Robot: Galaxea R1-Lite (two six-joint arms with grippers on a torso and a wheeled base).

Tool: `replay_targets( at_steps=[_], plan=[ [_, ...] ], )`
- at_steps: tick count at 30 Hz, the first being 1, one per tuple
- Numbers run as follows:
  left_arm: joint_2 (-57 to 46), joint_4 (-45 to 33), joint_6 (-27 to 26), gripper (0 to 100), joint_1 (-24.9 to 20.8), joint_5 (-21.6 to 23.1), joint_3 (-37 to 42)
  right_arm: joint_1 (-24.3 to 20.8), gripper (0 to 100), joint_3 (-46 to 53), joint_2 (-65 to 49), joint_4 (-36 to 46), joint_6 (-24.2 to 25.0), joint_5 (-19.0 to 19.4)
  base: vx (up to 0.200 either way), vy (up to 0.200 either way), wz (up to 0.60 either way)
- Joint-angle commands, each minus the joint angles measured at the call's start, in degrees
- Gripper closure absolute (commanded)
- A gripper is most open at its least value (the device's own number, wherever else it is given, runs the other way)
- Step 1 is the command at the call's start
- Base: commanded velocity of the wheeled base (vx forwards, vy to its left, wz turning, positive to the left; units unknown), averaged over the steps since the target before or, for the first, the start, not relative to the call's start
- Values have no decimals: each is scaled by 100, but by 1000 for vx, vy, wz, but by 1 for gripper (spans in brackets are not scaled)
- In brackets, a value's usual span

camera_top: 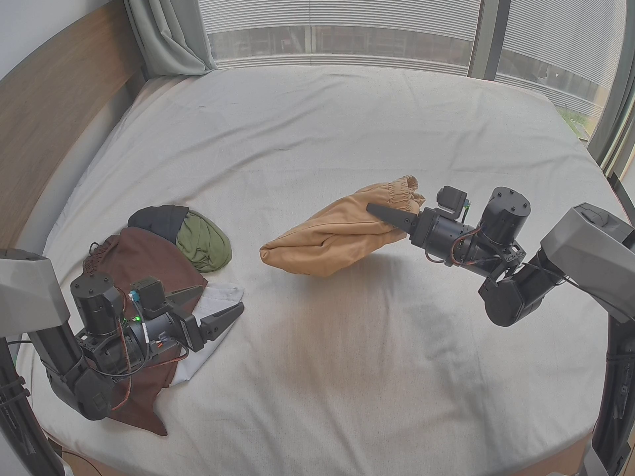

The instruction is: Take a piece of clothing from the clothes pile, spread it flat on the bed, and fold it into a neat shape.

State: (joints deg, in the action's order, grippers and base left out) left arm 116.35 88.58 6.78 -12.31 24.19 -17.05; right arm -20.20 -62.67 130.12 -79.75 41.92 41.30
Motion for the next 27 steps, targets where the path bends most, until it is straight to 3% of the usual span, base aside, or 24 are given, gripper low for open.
replay_targets(
  at_steps=[1, 27],
  plan=[
    [20, 2, 8, 0, 1, 7, 0, 42, 100, -333, 110, 153, 18, 9, 0, 0, 0],
    [134, 2, 17, 0, -43, 7, 62, 139, 100, -1599, 497, 838, 26, -8, 0, 0, 0]
  ],
)
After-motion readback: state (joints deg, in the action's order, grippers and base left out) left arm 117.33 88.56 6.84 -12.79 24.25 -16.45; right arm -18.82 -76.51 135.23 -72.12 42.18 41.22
